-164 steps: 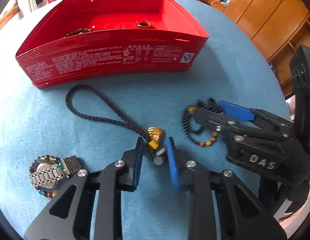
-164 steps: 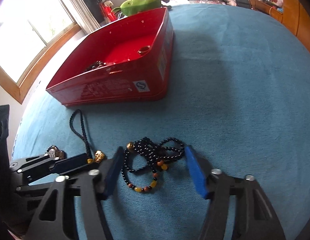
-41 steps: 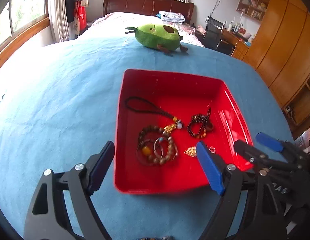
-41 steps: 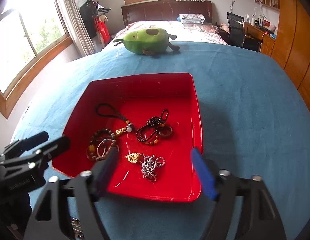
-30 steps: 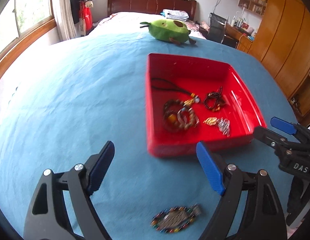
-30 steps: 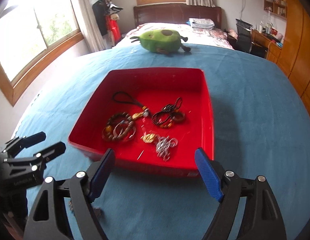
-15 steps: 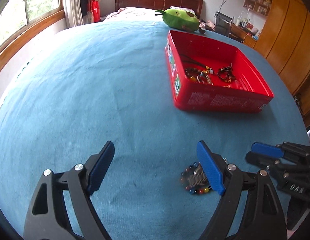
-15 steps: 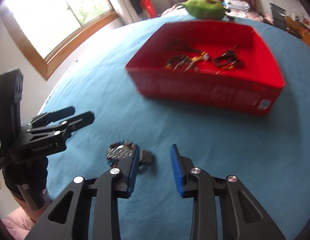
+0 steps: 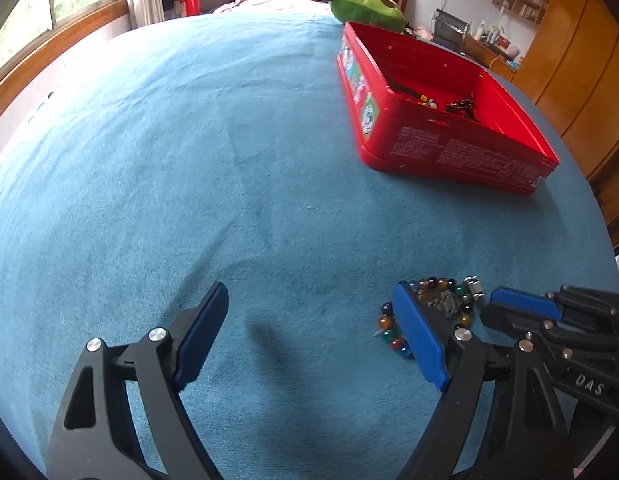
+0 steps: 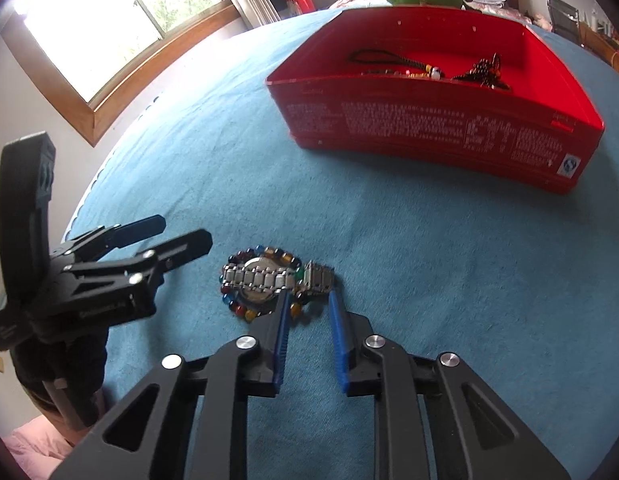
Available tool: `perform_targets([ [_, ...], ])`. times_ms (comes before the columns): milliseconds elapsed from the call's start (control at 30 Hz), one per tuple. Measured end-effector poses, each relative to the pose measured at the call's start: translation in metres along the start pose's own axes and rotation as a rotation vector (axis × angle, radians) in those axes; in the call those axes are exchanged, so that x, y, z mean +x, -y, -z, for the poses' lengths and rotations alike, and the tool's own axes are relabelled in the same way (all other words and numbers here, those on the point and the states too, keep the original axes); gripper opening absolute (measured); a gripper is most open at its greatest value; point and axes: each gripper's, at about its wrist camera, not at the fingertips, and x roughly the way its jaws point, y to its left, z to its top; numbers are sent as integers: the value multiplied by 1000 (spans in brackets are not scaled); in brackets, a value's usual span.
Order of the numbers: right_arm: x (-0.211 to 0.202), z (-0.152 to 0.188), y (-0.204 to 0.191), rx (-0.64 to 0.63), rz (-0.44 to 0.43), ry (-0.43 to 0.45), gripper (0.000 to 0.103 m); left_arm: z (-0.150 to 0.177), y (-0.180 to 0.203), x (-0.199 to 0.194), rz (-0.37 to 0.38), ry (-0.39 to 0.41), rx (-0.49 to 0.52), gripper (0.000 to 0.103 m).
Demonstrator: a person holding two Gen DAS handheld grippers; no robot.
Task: Organize jewelry
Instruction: 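Move both tools back out and lower the right tool onto the watch, then close the right tool on the multicolored bead bracelet and lift it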
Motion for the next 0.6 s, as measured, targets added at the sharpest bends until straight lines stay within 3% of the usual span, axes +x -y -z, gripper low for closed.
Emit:
perform_targets([
  [467, 22, -1, -3, 62, -33, -35, 19, -3, -3, 2, 10, -1, -11, 83],
  [533, 21, -2, -5, 59, -21, -25, 11, -4, -5, 3, 12, -3, -16, 83],
  [600, 22, -3, -5, 64, -26, -21, 10, -5, -6, 5, 11, -6, -22, 83],
])
